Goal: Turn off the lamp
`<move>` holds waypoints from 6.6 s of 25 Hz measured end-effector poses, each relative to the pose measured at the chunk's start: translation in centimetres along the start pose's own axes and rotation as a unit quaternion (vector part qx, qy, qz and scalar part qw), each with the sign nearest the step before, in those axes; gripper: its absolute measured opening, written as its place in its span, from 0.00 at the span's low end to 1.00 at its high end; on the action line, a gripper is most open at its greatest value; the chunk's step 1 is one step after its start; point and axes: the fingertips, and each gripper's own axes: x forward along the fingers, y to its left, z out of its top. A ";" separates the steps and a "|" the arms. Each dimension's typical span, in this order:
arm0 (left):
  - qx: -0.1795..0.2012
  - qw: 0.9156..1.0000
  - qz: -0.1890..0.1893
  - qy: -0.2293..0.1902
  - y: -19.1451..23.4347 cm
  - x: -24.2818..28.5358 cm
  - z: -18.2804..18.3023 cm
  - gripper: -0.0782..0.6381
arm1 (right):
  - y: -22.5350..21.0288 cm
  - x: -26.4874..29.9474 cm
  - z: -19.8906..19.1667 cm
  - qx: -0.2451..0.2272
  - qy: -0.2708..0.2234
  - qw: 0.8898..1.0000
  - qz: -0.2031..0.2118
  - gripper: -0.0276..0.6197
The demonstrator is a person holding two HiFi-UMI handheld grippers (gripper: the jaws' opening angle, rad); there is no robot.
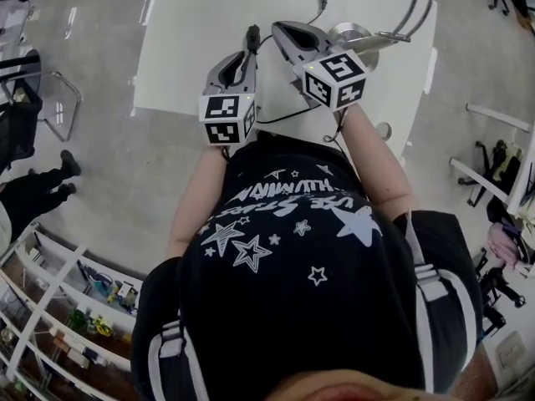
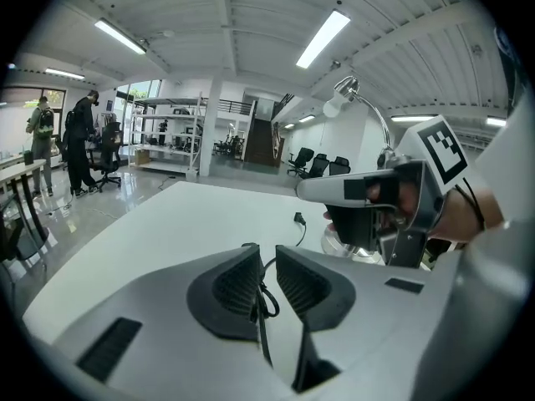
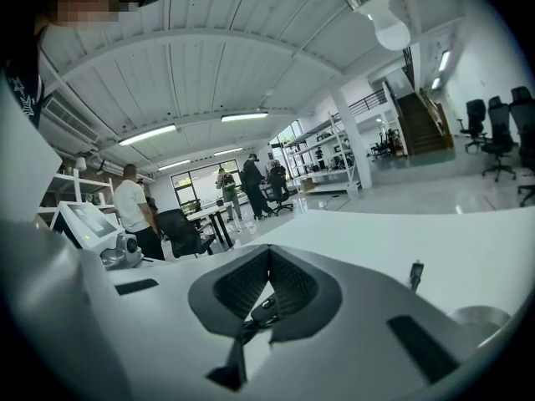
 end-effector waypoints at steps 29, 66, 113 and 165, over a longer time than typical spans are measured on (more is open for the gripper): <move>0.042 0.996 0.011 0.084 1.7 6.0 -3.9 0.36 | -1.3 2.2 -3.2 0.017 0.060 0.998 0.009 0.05; 0.030 0.996 0.023 0.085 2.4 6.5 -4.1 0.30 | 0.7 7.7 -8.2 -0.044 0.283 0.953 0.099 0.05; 0.007 0.999 0.038 -0.024 2.1 -1.3 -0.8 0.30 | 1.4 -0.8 -6.2 -0.017 0.199 0.980 0.016 0.05; 0.013 0.991 0.049 -0.122 -16.8 -19.1 -4.6 0.12 | 9.8 -26.5 -9.6 -0.068 0.066 0.996 -0.006 0.05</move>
